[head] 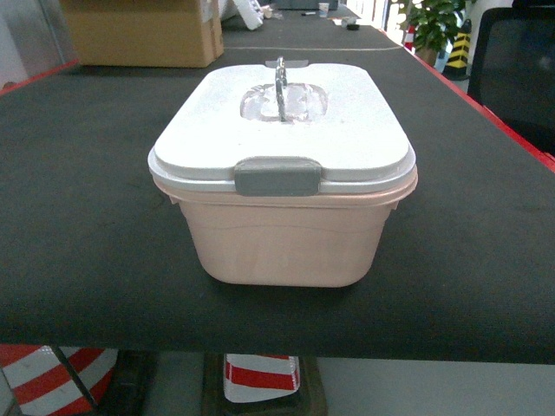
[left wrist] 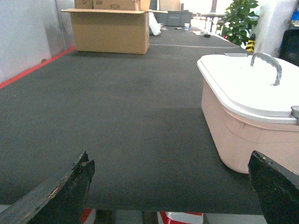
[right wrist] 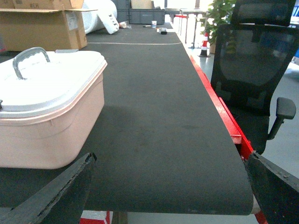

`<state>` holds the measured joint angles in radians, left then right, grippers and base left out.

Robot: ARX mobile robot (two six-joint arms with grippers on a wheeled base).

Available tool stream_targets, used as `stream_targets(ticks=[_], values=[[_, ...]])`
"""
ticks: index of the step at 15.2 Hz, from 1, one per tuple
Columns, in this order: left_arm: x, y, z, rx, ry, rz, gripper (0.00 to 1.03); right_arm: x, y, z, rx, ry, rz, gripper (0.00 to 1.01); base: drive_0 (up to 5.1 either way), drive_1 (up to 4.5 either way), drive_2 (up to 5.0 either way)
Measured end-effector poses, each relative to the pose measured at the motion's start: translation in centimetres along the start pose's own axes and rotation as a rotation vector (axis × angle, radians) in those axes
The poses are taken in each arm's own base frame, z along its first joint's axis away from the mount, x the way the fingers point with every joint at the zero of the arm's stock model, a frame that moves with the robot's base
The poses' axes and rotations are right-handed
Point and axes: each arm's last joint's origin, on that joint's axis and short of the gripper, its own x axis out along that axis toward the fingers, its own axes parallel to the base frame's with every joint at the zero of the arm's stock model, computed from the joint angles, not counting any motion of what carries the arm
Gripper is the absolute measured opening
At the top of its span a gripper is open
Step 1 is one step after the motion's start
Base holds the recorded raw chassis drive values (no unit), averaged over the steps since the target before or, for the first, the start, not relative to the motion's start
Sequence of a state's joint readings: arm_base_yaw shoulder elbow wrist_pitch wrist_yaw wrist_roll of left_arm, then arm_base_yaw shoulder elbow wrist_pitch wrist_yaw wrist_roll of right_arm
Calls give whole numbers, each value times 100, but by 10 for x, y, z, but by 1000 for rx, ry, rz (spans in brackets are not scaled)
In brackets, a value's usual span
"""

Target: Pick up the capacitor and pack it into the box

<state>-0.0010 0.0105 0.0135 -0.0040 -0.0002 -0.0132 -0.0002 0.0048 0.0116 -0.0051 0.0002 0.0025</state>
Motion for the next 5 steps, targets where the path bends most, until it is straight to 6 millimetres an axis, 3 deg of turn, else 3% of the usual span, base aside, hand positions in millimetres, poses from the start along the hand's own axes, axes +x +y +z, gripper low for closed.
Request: stream_targets(ticks=[5], values=[[0,0,0,0,0,0,98,0,0,0,0,0,0,98,0,0,0]])
